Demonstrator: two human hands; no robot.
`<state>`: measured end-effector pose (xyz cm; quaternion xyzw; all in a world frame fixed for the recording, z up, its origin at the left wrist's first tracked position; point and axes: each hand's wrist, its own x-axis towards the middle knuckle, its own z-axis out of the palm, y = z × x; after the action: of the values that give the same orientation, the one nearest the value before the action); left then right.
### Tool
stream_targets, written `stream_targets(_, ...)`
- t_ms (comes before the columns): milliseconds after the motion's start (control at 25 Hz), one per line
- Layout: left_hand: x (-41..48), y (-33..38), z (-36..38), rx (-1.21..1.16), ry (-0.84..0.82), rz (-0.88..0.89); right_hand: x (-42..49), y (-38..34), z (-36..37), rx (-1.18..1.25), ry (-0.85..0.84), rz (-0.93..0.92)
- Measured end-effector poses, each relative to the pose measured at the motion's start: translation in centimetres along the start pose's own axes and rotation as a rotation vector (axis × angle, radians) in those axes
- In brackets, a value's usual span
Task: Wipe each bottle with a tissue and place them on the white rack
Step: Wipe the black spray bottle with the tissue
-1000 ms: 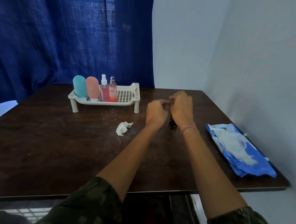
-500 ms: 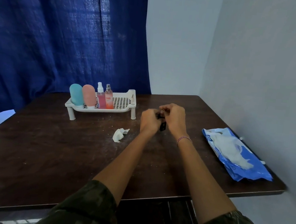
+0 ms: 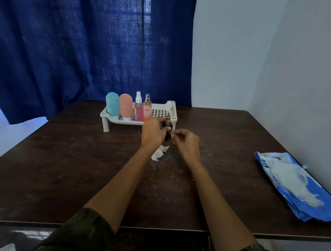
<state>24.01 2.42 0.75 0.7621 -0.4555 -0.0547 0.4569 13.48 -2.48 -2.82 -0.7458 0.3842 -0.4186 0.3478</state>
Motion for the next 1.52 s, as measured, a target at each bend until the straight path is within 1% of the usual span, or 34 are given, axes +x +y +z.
stream_targets(160, 0.2, -2.0, -0.8, 0.002, 0.001, -0.021, -0.8, 0.0, 1.7, -0.039, -0.109, -0.208)
stream_targets(240, -0.1, -2.8, -0.7, -0.001, -0.003, -0.020, -1.1, 0.4, 2.2, -0.129, -0.199, -0.340)
stream_targets(320, -0.3, -3.2, -0.6, -0.011, 0.003, -0.015, -1.2, 0.7, 2.5, -0.270, -0.314, -0.443)
stream_targets(400, -0.3, -3.6, -0.5, -0.038, 0.012, 0.001, -1.2, 0.8, 2.4, -0.362, -0.409, -0.467)
stream_targets(480, -0.2, -4.2, -0.2, -0.075, 0.024, 0.028, -0.9, 0.8, 1.9, -0.358, -0.447, -0.448)
stream_targets(560, -0.1, -4.8, 0.0, -0.139, 0.019, 0.056, -0.4, 0.9, 1.1, -0.339, -0.424, -0.396)
stream_targets(600, -0.1, -5.1, 0.0, -0.158, 0.004, 0.072, -0.2, 0.8, 0.6, -0.319, -0.370, -0.349)
stream_targets(640, 0.1, -5.4, -0.1, -0.153, -0.011, 0.095, 0.1, 0.7, 0.2, -0.280, -0.270, -0.293)
stream_targets(720, 0.6, -5.6, -0.2, -0.127, -0.015, 0.149, 0.5, 0.4, -0.5, -0.123, -0.018, -0.201)
stream_targets(760, 0.8, -5.7, -0.3, -0.152, -0.014, 0.162, 0.6, 0.3, -0.5, -0.045, 0.071, -0.183)
stream_targets(800, 0.9, -5.7, -0.2, -0.206, -0.018, 0.166, 0.7, 0.1, -0.4, 0.001, 0.112, -0.183)
stream_targets(880, 1.0, -5.5, -0.2, -0.314, -0.041, 0.170, 0.8, -0.4, 0.2, 0.003, 0.101, -0.226)
stream_targets(1040, 0.9, -5.4, -0.5, -0.368, -0.063, 0.154, 1.2, -1.2, 1.1, -0.042, 0.065, -0.303)
stream_targets(1160, 0.9, -5.5, -0.9, -0.330, -0.032, 0.137, 1.0, -0.7, 1.8, -0.115, 0.041, -0.360)
stream_targets(1320, 1.2, -5.7, -1.0, -0.262, 0.028, 0.152, 0.6, -0.5, 2.1, -0.221, -0.035, -0.523)
stream_targets(1400, 1.1, -5.6, -0.9, -0.242, 0.032, 0.156, 0.5, -0.4, 2.0, -0.213, -0.039, -0.531)
stream_targets(1520, 1.0, -5.4, -1.1, -0.280, 0.017, 0.143, 0.2, -0.5, 1.9, -0.190, -0.007, -0.496)
